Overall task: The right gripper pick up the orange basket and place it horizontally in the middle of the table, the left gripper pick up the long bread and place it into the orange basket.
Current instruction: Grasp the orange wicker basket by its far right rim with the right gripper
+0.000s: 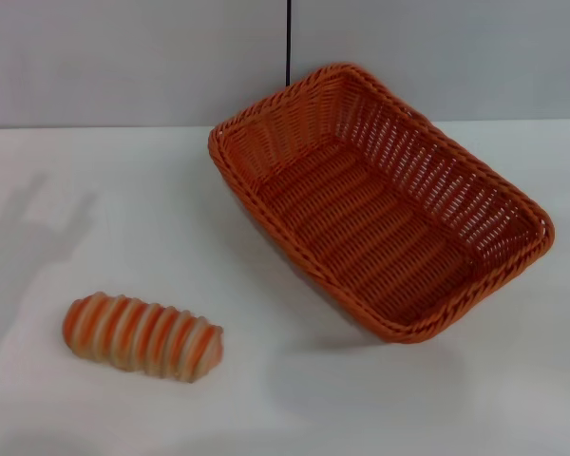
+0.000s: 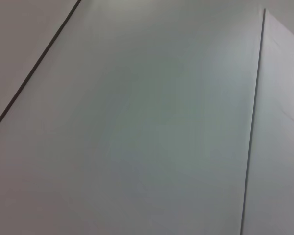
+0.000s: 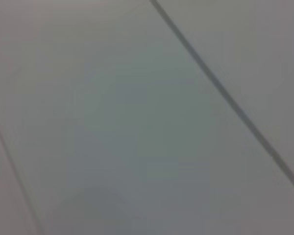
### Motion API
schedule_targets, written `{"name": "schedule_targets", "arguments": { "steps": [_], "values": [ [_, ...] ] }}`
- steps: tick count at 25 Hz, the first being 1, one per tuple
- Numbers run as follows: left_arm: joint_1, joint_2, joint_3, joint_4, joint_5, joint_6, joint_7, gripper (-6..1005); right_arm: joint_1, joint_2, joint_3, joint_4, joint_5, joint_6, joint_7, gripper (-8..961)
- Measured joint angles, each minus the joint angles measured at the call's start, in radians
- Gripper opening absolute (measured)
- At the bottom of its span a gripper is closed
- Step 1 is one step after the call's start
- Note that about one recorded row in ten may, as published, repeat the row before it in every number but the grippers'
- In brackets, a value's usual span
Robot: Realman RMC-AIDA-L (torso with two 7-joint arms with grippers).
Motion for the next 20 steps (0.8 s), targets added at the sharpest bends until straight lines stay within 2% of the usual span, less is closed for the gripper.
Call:
{"name": "schedule_targets", "arguments": {
  "steps": [3, 4, 7, 11, 13, 14, 15, 18, 19, 20],
  "values": [
    [-0.001, 0.0, 0.003, 0.0, 0.0, -0.001, 0.0, 844, 0.025, -0.037, 0.0, -0.099, -0.132, -0.008, 0.171, 629],
    [-0.002, 0.0, 0.004, 0.0, 0.0, -0.001, 0.0, 843, 0.047, -0.054, 0.001, -0.177, -0.223, -0.016, 0.286, 628],
    [-0.002, 0.001, 0.004, 0.001, 0.0, -0.001, 0.0, 843, 0.067, -0.066, 0.001, -0.252, -0.311, -0.031, 0.38, 628],
    [-0.005, 0.001, 0.004, 0.001, 0.0, -0.001, 0.0, 842, 0.127, -0.096, -0.001, -0.369, -0.48, -0.097, 0.549, 627],
    [-0.005, 0.001, 0.004, 0.003, 0.0, 0.0, -0.001, 842, 0.169, -0.115, -0.001, -0.413, -0.58, -0.132, 0.615, 627],
    [-0.005, 0.001, 0.004, 0.003, 0.0, 0.0, -0.001, 842, 0.216, -0.136, -0.001, -0.441, -0.7, -0.156, 0.66, 627],
    [-0.005, 0.001, 0.004, 0.003, 0.0, 0.0, -0.001, 842, 0.216, -0.136, -0.001, -0.441, -0.7, -0.156, 0.66, 627],
    [-0.005, 0.002, 0.004, 0.004, 0.0, 0.0, -0.002, 841, 0.292, -0.164, -0.005, -0.452, -0.886, -0.185, 0.695, 627],
    [-0.005, 0.002, 0.004, 0.004, 0.0, 0.0, -0.002, 841, 0.341, -0.176, -0.03, -0.445, -0.984, -0.194, 0.701, 626],
    [-0.005, 0.002, 0.004, 0.004, 0.001, 0.0, -0.002, 841, 0.341, -0.176, -0.03, -0.445, -0.984, -0.194, 0.701, 626]
  ]
}}
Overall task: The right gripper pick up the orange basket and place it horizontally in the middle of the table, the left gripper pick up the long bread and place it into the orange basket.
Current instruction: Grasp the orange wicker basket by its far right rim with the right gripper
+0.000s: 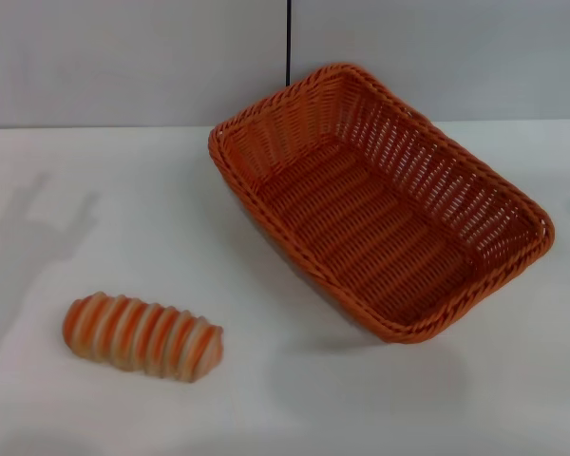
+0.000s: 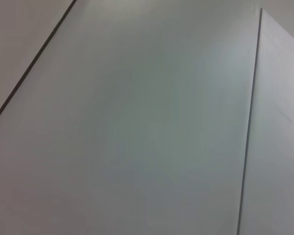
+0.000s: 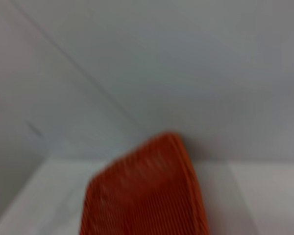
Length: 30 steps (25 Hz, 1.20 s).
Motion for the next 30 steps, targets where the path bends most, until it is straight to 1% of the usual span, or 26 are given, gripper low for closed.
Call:
{"name": "schedule_targets", "arguments": {
  "steps": [3, 4, 5, 6, 8, 11, 14, 26, 28, 29, 30],
  "values": [
    [-0.001, 0.0, 0.009, 0.0, 0.001, 0.0, 0.001, 841, 0.055, -0.009, -0.078, 0.022, -0.095, 0.007, 0.003, 626],
    [-0.001, -0.001, 0.016, 0.0, 0.001, 0.0, 0.005, 841, 0.079, -0.011, -0.14, 0.04, -0.121, 0.02, 0.009, 626],
    [-0.002, -0.001, 0.027, -0.001, 0.001, -0.002, 0.015, 840, 0.079, -0.011, -0.14, 0.04, -0.121, 0.02, 0.009, 626],
    [-0.002, -0.001, 0.029, -0.003, 0.001, -0.003, 0.019, 840, 0.088, -0.011, -0.172, 0.048, -0.129, 0.028, 0.016, 625],
    [-0.003, -0.002, 0.034, -0.006, 0.001, -0.004, 0.026, 840, 0.103, -0.007, -0.225, 0.058, -0.133, 0.052, 0.036, 625],
    [-0.003, -0.003, 0.035, -0.006, 0.001, -0.007, 0.029, 840, 0.118, 0.002, -0.273, 0.075, -0.135, 0.094, 0.06, 625],
    [-0.001, -0.003, 0.035, -0.006, 0.001, -0.009, 0.03, 839, 0.143, 0.003, -0.293, 0.128, -0.136, 0.135, 0.065, 624],
    [0.004, -0.003, 0.034, -0.006, 0.001, -0.014, 0.03, 837, 0.191, 0.003, -0.323, 0.247, -0.138, 0.219, 0.061, 623],
    [0.005, -0.003, 0.034, -0.006, 0.001, -0.016, 0.03, 837, 0.195, 0.008, -0.341, 0.262, -0.138, 0.241, 0.062, 622],
    [0.005, -0.003, 0.034, -0.006, 0.001, -0.016, 0.03, 837, 0.198, 0.015, -0.358, 0.27, -0.138, 0.262, 0.063, 622],
    [0.005, -0.003, 0.034, -0.006, 0.001, -0.02, 0.03, 837, 0.198, 0.015, -0.358, 0.27, -0.138, 0.262, 0.063, 622]
  ]
}}
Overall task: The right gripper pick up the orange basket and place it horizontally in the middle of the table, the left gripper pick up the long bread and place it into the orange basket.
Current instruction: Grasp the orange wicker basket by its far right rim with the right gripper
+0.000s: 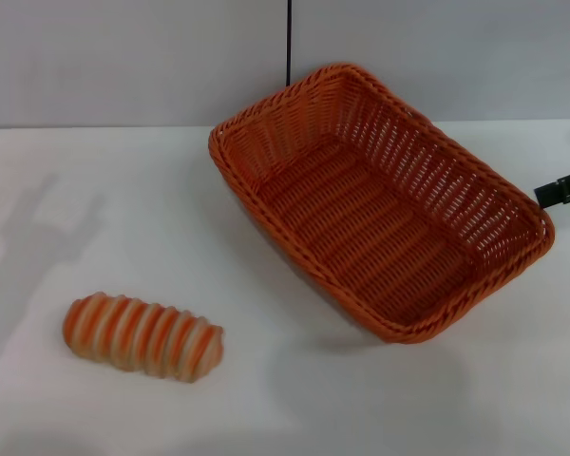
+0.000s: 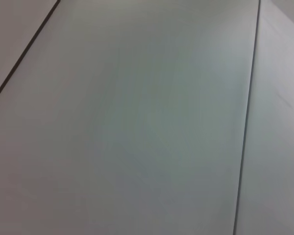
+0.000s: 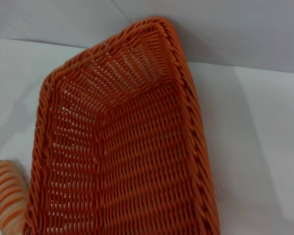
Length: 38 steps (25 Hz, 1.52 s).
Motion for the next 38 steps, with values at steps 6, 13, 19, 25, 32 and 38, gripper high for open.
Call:
{"name": "schedule_targets", "arguments": {
  "steps": [6, 13, 19, 25, 32, 38],
  "values": [
    [-0.006, 0.0, 0.001, 0.0, 0.0, -0.01, 0.0, 836, 0.014, 0.025, -0.018, 0.005, 0.0, 0.021, -0.001, 621],
    [-0.007, 0.002, -0.001, 0.0, 0.0, -0.017, 0.0, 835, 0.025, 0.046, -0.034, 0.01, -0.001, 0.052, 0.002, 620],
    [-0.007, 0.002, -0.004, 0.0, -0.003, -0.025, 0.0, 834, 0.023, 0.073, -0.041, 0.012, -0.003, 0.099, 0.005, 620],
    [-0.009, 0.002, -0.005, 0.0, -0.004, -0.032, 0.0, 833, 0.025, 0.089, -0.066, 0.012, -0.005, 0.111, 0.005, 619],
    [-0.009, 0.003, -0.005, 0.003, -0.007, -0.041, 0.0, 832, 0.013, 0.092, -0.096, 0.009, -0.007, 0.117, 0.014, 530],
    [-0.01, 0.003, -0.006, 0.005, -0.007, -0.047, 0.0, 832, -0.016, 0.092, -0.086, -0.012, -0.004, 0.119, 0.017, 365]
  ]
}}
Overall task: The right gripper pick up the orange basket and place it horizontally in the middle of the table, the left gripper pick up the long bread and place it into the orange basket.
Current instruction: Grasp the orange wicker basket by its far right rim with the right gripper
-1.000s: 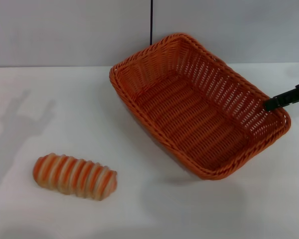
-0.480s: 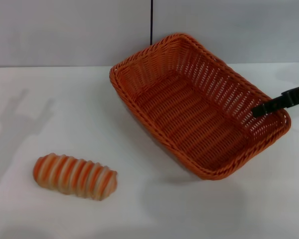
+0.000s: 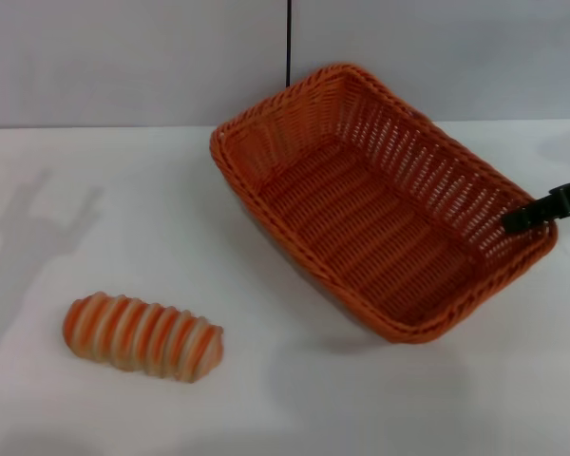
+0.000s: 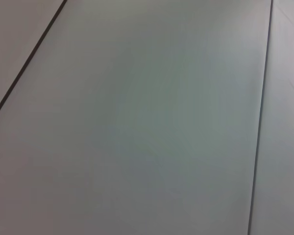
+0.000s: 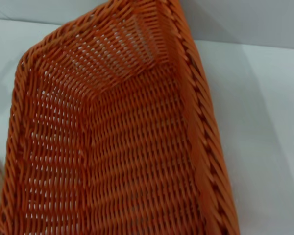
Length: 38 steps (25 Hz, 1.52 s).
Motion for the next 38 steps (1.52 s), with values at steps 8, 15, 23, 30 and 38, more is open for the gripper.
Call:
{"name": "schedule_targets", "arguments": {
  "steps": [8, 15, 23, 30, 38],
  "values": [
    [-0.004, 0.0, 0.0, -0.002, 0.002, -0.002, 0.0, 830, -0.037, 0.017, 0.002, -0.056, 0.006, -0.006, -0.006, 210],
    [-0.005, 0.0, 0.0, -0.004, 0.004, -0.005, 0.002, 829, -0.076, 0.049, 0.002, -0.154, 0.024, -0.009, -0.028, 172],
    [-0.005, -0.002, 0.001, -0.005, 0.006, -0.007, 0.003, 828, -0.148, 0.061, 0.001, -0.239, 0.237, -0.019, -0.119, 168],
    [-0.01, -0.002, 0.002, -0.005, 0.006, -0.008, 0.003, 827, -0.152, 0.072, 0.003, -0.261, 0.288, -0.024, -0.168, 170],
    [-0.016, -0.003, 0.003, -0.005, 0.005, -0.008, 0.003, 826, -0.17, 0.07, 0.019, -0.292, 0.381, -0.07, -0.277, 172]
  ]
}}
